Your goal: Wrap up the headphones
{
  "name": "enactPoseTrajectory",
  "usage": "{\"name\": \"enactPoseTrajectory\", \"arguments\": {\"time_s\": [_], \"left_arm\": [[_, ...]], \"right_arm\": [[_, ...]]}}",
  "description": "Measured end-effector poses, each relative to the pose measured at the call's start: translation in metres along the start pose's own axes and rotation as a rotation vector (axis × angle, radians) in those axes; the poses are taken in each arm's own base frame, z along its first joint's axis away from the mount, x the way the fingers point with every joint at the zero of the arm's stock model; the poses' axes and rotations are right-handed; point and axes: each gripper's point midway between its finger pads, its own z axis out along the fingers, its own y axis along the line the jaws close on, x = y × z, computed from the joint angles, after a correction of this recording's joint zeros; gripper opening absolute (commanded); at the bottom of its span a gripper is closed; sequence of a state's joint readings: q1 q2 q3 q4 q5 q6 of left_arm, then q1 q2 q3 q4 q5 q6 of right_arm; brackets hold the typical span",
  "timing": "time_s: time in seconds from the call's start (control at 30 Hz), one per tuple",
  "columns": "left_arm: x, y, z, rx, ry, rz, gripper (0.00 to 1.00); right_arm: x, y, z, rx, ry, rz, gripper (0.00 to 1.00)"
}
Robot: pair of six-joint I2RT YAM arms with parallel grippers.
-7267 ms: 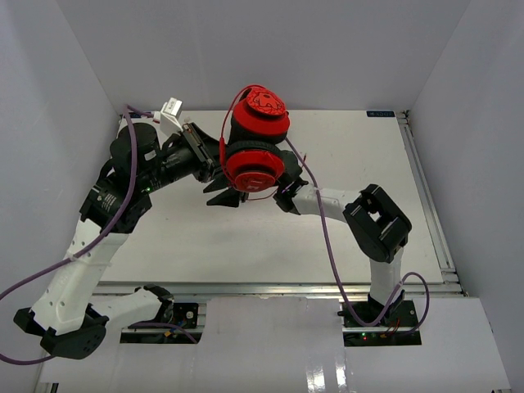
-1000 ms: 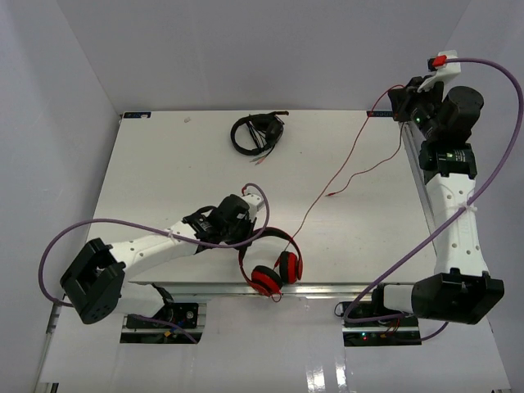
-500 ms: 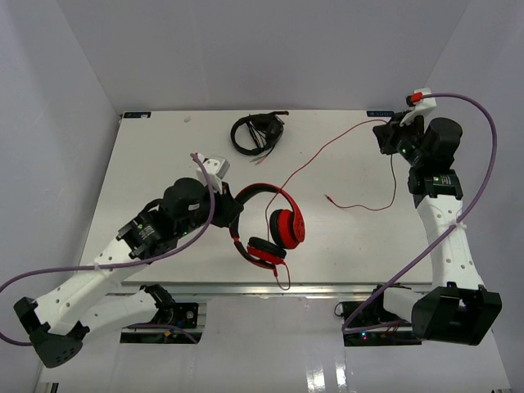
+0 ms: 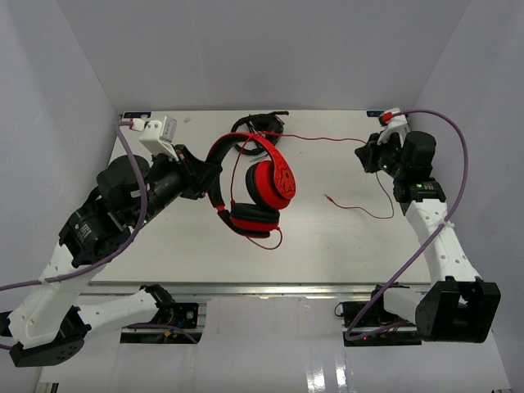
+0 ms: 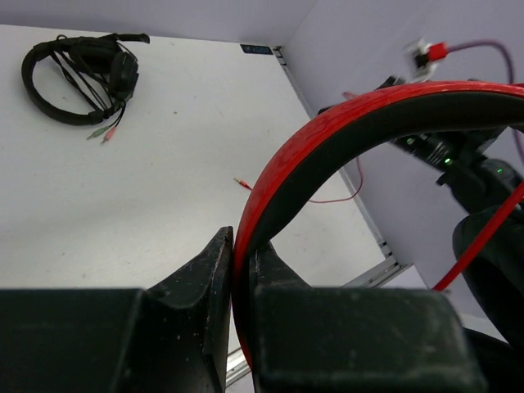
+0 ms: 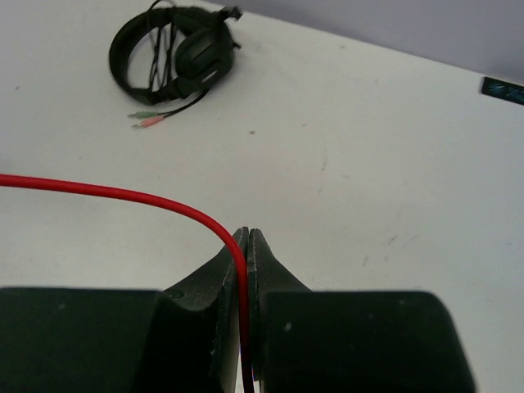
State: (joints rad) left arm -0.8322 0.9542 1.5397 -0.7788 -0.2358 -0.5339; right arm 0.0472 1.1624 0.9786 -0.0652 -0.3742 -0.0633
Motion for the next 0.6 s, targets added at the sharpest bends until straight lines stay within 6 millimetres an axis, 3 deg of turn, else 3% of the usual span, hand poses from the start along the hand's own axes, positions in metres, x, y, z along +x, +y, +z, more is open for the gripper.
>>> {"name": "enactPoseTrajectory", "arguments": {"time_s": [0.13, 0.3, 0.6], "left_arm": [[-0.029, -0.011, 0.012, -0.020, -0.063, -0.043, 0.00], [-0.051, -0.008, 0.038, -0.108, -0.150, -0.101, 0.00], [-0.071, 0.038, 0.081, -0.370, -0.423, -0.176, 0.00]], "right_arm": [[0.030, 0.049, 0.017, -0.129, 0.086, -0.037, 0.08], [0.048, 0.111, 0.025, -0.320, 0.136, -0.107, 0.08], [0.059, 0.184, 0.014, -0.572, 0.135, -0.220, 0.08]]}}
